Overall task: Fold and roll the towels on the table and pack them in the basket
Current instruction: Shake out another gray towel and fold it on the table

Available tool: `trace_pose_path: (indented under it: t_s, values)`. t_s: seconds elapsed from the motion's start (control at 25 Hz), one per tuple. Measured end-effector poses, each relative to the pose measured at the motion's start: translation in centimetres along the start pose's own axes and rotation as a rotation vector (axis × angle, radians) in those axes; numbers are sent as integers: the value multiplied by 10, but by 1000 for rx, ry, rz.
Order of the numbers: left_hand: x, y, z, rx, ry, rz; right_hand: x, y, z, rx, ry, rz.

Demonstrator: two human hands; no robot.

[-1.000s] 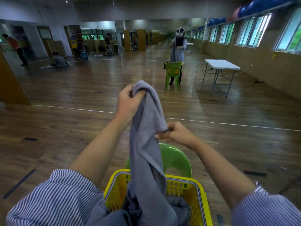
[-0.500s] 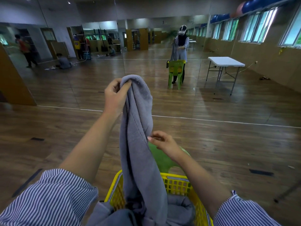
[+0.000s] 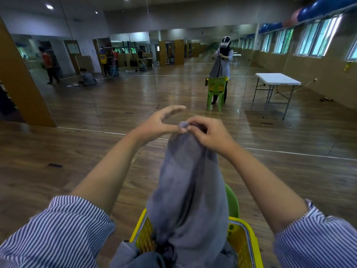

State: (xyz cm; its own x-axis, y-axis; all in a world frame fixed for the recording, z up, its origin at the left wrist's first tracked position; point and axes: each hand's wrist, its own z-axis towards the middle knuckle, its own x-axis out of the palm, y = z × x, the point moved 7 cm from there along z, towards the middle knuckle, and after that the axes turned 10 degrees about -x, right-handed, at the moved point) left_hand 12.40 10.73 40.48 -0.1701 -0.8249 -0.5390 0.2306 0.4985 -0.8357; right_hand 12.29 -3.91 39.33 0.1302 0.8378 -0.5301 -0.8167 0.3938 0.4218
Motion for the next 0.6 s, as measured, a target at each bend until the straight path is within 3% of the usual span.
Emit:
trace_pose_path:
  t_s: [0.04,0.08,0.2,0.28,0.36,0.48,0.6]
  values:
    - [8,-9,-1,-4,92,-42,-13,7,10,-21,-25,-19]
    - [10,-17,0,22,76,-53,-25,12,17,-13,-76,-6]
    - [-6,-39,0,209,-355,90,-34,-1,10,144,-180,143]
    - [-18,-48,-6,240,-565,110,-13,-20,-14,237,-22,41]
    - [-48,-48,-19,179,-787,-25,8,-51,-57,378,177,-101]
    - [-103,-29,-41,91,-1058,-131,-2,-102,-119,608,178,-181]
    - [-134,-3,-52,22,-1158,-98,-21,-127,-144,716,218,-151]
